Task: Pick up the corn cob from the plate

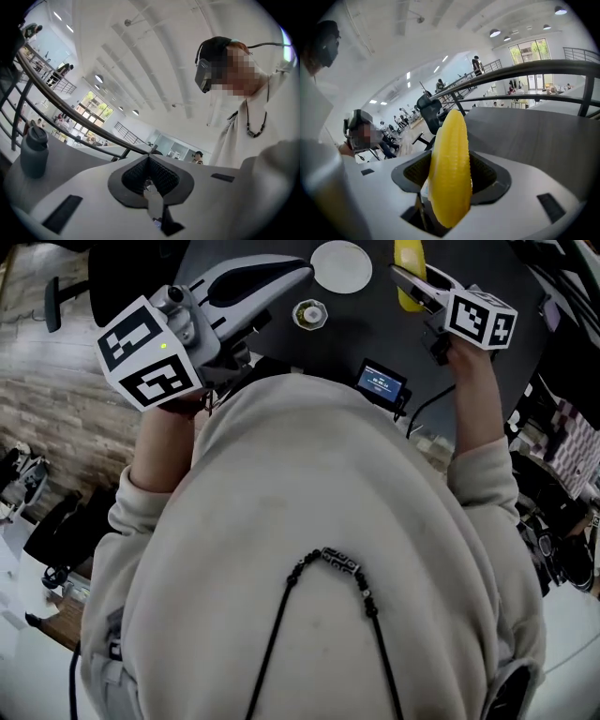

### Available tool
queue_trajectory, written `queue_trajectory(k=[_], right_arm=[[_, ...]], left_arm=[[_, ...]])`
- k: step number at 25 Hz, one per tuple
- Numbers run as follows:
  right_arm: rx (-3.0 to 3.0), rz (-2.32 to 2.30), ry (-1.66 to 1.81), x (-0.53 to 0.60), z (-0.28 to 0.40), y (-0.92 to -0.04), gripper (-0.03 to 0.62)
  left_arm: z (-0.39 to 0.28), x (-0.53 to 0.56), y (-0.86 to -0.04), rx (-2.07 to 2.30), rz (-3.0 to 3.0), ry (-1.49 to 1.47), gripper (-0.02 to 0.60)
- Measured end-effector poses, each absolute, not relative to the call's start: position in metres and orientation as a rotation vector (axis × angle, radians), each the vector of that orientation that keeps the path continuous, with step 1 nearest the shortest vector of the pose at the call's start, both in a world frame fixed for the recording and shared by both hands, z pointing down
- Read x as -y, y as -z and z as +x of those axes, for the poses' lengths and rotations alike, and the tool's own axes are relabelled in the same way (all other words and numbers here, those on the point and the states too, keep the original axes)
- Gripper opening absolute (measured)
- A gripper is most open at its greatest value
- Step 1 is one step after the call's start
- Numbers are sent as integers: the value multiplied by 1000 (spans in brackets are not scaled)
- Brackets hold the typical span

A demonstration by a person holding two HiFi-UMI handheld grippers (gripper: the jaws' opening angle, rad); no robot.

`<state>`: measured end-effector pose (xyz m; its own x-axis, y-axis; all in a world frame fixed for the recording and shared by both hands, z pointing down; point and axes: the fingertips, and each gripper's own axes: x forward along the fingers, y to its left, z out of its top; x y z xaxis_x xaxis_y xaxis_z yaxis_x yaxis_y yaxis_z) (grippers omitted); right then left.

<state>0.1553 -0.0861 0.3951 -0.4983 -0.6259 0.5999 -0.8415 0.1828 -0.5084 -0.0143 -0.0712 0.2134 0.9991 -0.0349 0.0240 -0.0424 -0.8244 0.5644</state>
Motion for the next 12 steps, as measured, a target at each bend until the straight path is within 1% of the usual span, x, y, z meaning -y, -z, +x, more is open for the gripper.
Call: queue_trajectory(k=[7, 12], right_arm=[[2454, 1545, -1346, 52, 172, -305, 259], [2644, 1647, -1197, 35, 199, -246, 259]], left_arm=[[21, 61, -193, -80, 2585, -37, 2], [63, 59, -198, -189, 2593, -55, 2]])
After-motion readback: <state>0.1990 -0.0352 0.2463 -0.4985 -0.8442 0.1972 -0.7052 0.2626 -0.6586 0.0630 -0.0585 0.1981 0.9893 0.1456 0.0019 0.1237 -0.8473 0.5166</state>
